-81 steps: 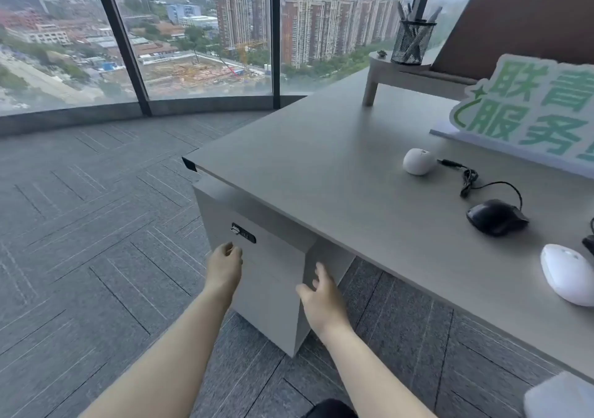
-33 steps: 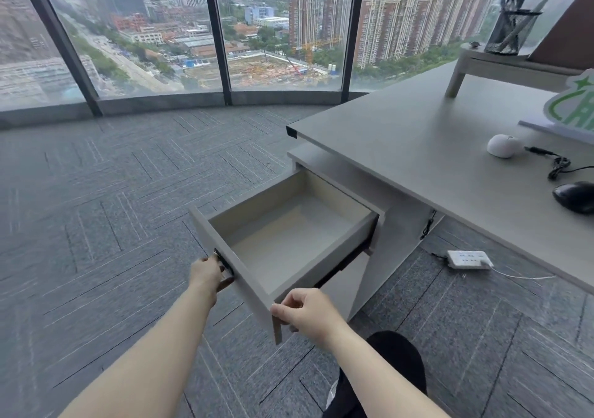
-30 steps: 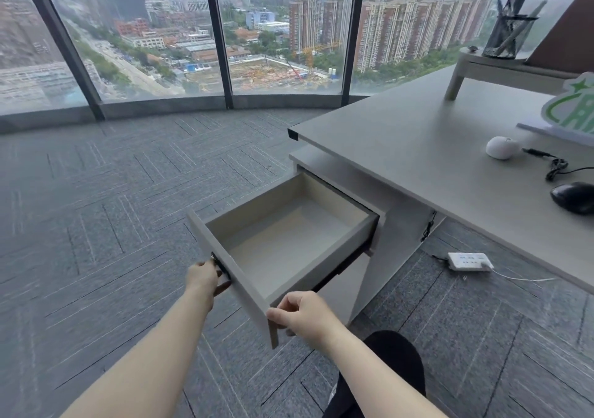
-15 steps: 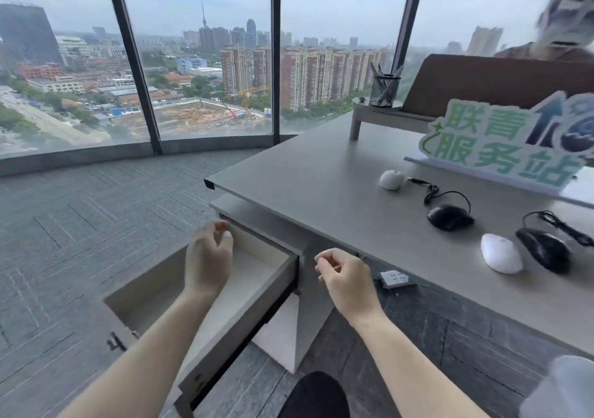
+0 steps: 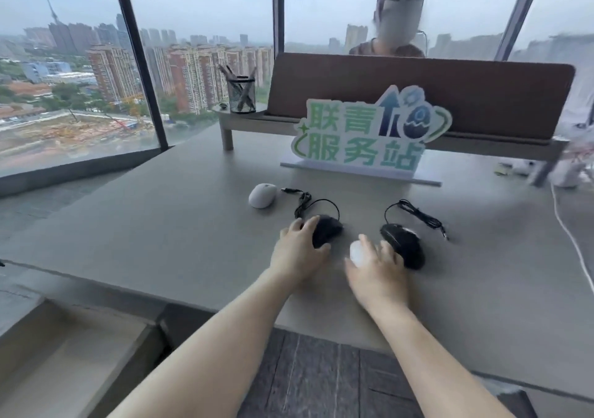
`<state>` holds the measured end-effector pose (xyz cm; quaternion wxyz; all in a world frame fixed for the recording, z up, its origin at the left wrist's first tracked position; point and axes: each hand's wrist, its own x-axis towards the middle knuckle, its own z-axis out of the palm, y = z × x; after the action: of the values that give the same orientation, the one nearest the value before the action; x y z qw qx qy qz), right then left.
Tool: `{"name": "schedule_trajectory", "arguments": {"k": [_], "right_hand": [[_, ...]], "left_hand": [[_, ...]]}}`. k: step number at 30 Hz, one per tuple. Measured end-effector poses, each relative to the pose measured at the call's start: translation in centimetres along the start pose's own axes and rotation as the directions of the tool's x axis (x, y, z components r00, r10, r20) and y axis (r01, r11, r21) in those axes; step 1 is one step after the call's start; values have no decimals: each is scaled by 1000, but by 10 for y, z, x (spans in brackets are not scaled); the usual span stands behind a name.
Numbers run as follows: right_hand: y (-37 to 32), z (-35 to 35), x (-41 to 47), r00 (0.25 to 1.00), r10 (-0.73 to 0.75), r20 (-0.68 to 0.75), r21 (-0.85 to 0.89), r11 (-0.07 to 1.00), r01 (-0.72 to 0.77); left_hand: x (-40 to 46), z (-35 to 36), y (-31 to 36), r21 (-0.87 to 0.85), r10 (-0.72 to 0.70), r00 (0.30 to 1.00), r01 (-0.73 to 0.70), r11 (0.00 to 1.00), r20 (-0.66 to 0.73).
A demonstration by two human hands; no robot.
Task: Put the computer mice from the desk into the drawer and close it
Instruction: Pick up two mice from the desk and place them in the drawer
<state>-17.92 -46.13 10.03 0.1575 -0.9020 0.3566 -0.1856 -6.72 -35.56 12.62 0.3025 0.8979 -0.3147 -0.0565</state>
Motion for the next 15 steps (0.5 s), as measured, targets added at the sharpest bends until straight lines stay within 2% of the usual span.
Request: {"name": "schedule_trajectory", "arguments": {"k": [3, 6, 9, 11, 15], "right_hand": [[5, 9, 1, 999, -48, 5, -63, 997, 48], [3, 3, -1, 1000, -30, -8, 31, 999, 30], [-4, -5, -4, 997, -60, -51, 142, 988, 67], [-14, -13, -8, 996, -78, -51, 253, 963, 88], [-59, -40, -25, 978, -161, -131, 492, 846, 205]], "left_hand": [[18, 17, 9, 154, -16, 997, 26, 988, -69], [24, 19, 12, 165, -32, 990, 54, 985, -135], [15, 4, 9, -37, -84, 981, 78, 996, -174], [3, -19, 5, -174, -83, 960, 37, 984, -266], [-23, -85, -5, -296, -73, 883, -77, 952, -463]]}}
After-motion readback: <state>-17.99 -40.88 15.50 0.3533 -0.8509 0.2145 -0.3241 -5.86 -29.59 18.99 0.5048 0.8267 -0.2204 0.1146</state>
